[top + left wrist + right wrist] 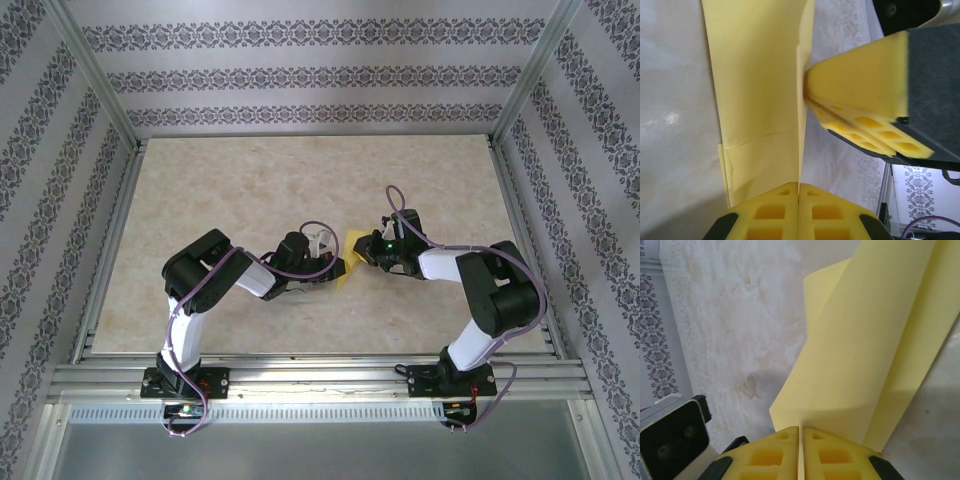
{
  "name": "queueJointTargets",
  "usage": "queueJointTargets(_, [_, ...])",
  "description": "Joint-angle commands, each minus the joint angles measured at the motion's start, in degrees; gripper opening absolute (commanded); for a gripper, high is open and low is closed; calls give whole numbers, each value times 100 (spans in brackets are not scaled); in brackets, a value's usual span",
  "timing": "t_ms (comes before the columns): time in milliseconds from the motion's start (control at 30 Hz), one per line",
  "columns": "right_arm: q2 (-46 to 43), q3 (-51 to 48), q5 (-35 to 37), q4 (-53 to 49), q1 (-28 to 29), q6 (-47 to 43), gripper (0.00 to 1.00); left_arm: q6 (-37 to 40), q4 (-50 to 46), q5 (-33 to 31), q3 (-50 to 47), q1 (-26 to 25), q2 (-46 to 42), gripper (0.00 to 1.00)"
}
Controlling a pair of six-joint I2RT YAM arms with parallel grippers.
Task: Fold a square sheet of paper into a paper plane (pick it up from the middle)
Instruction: Fold the wing for the fifth time at the center of the table.
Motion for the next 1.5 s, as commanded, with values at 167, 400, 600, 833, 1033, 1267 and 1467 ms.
queueJointTargets(167, [278,124,-227,380,-142,-72,11,-86,-540,-73,65,116,69,0])
queueJointTargets(400, [6,-13,-205,355,-141,-119,12,-130,-771,103,221,162,141,0])
queueJointTargets(600, [-1,-114,-376,354,-132,-268,12,-184,-842,220,316,198,177,0])
queueJointTargets(833, [234,-46,-425,547,-89,-155,12,-499,-653,278,327,246,203,0])
queueJointTargets(1033, [317,33,-416,534,-108,-171,12,-672,-556,337,317,277,278,0])
queueJointTargets(1267, [563,193,-416,563,-120,-149,11,-747,-440,366,332,286,344,0])
queueJointTargets(1467, [746,238,-348,618,-133,-137,12,-745,-525,344,315,290,335,0])
